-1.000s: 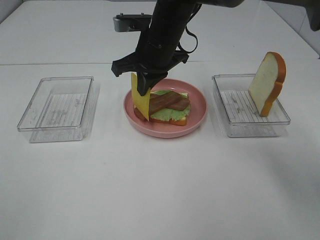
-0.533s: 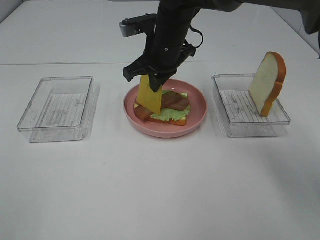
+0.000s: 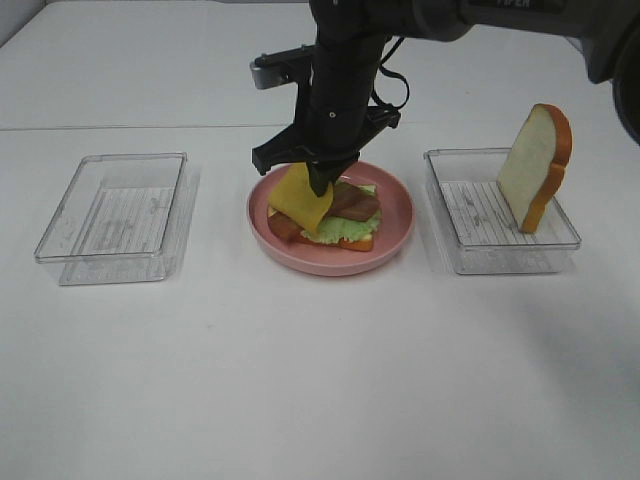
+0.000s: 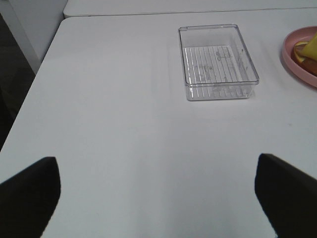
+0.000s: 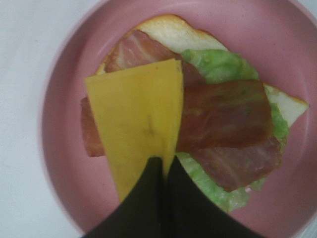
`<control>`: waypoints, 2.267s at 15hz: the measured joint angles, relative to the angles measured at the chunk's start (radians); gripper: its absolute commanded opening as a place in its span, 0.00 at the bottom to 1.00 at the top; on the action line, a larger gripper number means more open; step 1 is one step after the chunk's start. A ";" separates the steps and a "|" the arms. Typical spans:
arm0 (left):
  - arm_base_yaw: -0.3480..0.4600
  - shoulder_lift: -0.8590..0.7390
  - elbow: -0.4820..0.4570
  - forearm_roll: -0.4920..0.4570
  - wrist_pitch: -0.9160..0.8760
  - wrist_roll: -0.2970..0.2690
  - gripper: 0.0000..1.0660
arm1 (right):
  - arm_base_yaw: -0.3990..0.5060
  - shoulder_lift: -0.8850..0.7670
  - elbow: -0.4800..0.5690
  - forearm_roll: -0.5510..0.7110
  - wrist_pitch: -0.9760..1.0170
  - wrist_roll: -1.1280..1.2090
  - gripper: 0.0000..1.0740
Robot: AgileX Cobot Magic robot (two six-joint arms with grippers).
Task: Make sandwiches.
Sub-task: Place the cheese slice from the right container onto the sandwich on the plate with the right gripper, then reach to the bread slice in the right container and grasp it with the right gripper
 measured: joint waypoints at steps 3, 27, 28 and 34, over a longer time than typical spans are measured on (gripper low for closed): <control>0.000 0.000 0.000 0.000 0.000 0.000 0.94 | 0.000 0.036 0.000 -0.133 0.004 0.054 0.00; 0.000 0.000 0.000 0.000 0.000 0.000 0.94 | -0.314 -0.292 0.000 -0.282 0.164 0.026 0.92; 0.000 0.000 0.000 0.000 0.000 0.000 0.94 | -0.370 -0.292 0.000 -0.242 0.171 0.013 0.92; 0.000 0.000 0.000 0.000 0.000 0.000 0.94 | -0.539 -0.263 0.000 -0.072 0.164 -0.054 0.92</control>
